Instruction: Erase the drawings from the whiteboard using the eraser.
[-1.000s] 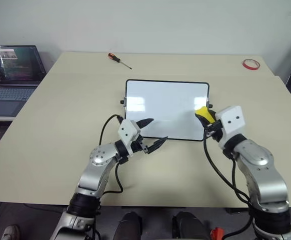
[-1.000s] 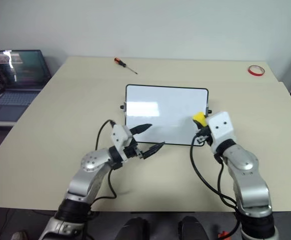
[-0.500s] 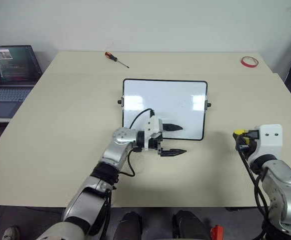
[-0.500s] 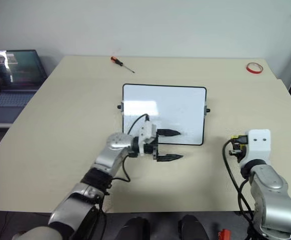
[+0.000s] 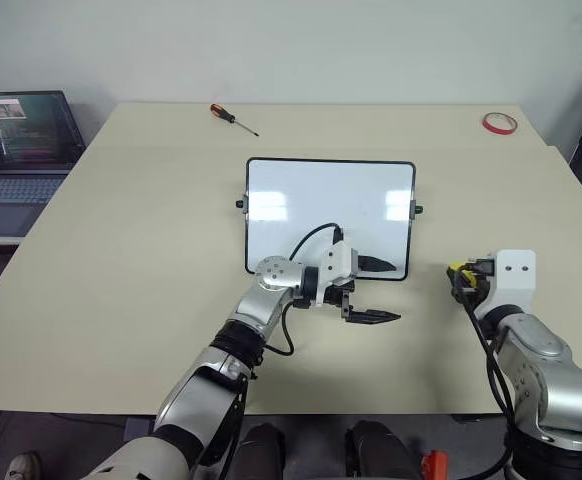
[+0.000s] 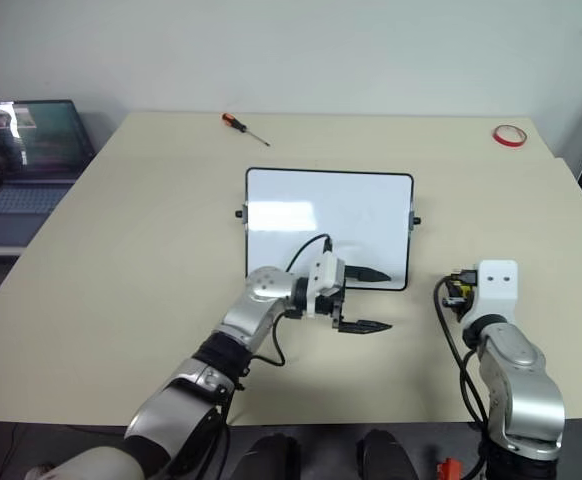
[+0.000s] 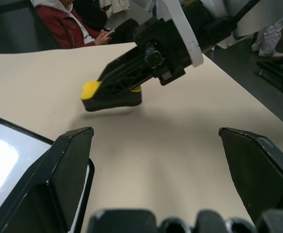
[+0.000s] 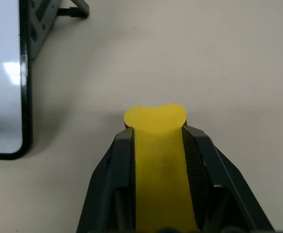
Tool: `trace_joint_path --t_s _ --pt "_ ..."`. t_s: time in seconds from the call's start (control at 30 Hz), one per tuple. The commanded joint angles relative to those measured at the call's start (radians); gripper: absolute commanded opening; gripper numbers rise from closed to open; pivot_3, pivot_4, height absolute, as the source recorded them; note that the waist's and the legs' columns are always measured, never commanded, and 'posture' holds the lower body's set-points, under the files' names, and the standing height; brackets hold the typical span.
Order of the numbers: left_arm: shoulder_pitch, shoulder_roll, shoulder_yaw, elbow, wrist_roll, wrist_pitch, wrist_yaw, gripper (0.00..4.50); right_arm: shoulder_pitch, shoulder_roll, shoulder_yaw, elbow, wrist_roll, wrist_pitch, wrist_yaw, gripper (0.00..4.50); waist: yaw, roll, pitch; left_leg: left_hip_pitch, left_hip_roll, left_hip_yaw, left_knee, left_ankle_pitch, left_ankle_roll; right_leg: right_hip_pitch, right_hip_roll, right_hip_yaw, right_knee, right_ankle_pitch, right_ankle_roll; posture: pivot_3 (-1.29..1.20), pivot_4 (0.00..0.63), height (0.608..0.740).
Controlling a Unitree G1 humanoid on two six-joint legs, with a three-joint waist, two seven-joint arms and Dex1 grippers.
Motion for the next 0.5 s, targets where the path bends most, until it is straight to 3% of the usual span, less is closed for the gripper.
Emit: trace_joint_path --t_s 0.03,0.5 --pt "0.009 0.007 0.004 -0.064 -0.003 0.009 0.004 4.50 -0.011 -0.011 0.007 0.005 0.011 -0.050 -0.005 1.07 0.001 0.000 0.000 0.000 0.000 0.000 0.000 0.000 0.000 0.000 0.000 0.000 0.000 0.000 0.000 0.00 0.150 0.740" --pt "0.017 0.027 0.005 -0.106 -0.002 0.042 0.022 4.50 0.003 -0.034 0.020 0.068 0.016 -0.112 -0.005 1.07 0.001 0.000 0.000 0.000 0.000 0.000 0.001 0.000 0.001 0.000 -0.001 0.000 0.001 0.000 0.000 0.00 0.150 0.740"
